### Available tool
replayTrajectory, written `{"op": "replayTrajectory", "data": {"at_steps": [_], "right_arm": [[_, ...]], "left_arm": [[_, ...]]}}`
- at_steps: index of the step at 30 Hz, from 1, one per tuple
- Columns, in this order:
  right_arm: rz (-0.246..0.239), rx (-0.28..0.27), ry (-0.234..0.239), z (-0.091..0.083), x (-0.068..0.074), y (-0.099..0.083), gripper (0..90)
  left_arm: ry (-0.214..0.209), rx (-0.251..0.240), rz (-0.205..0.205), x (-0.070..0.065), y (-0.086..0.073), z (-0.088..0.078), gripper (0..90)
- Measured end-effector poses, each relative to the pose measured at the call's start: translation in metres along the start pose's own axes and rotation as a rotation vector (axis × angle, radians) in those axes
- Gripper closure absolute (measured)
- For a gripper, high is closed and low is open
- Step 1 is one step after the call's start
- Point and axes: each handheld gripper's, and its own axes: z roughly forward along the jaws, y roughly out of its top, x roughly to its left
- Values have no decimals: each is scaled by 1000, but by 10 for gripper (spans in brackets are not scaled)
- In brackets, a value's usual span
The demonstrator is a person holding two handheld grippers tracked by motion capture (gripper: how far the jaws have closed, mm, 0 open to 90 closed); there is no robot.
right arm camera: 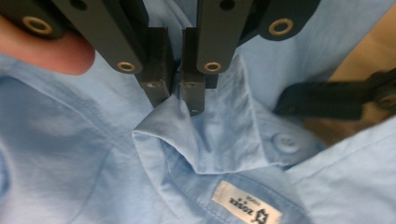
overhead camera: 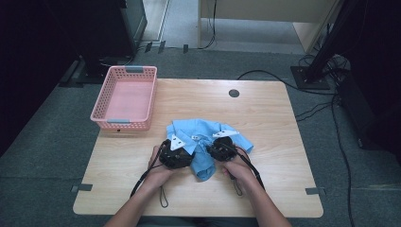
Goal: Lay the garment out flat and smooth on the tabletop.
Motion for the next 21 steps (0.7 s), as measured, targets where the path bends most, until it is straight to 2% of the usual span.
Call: {"op": "replayTrajectory", "data": {"at_steps": [3, 6, 9, 12, 15, 19, 21], "right_arm": [[-13, 19, 29, -1, 1, 1, 851], [-18, 19, 38, -3, 0, 2, 851], [-21, -19, 45, -9, -3, 7, 850], [-1, -72, 45, -20, -8, 15, 850], [4, -131, 17, -29, -14, 25, 850], [13, -181, -45, -33, -20, 39, 850], [18, -196, -63, -31, -23, 45, 850]], "left_arm": [[7, -9, 26, -5, -1, 0, 537], [-25, -13, 34, -7, -2, -1, 682], [-49, -10, 29, -5, -2, -1, 785], [-68, -12, 16, -3, -3, -2, 862], [-86, -10, 14, -2, -3, -3, 885], [-157, -3, 24, 0, -5, -3, 889], [-177, 1, 34, 1, -5, -4, 889]]}}
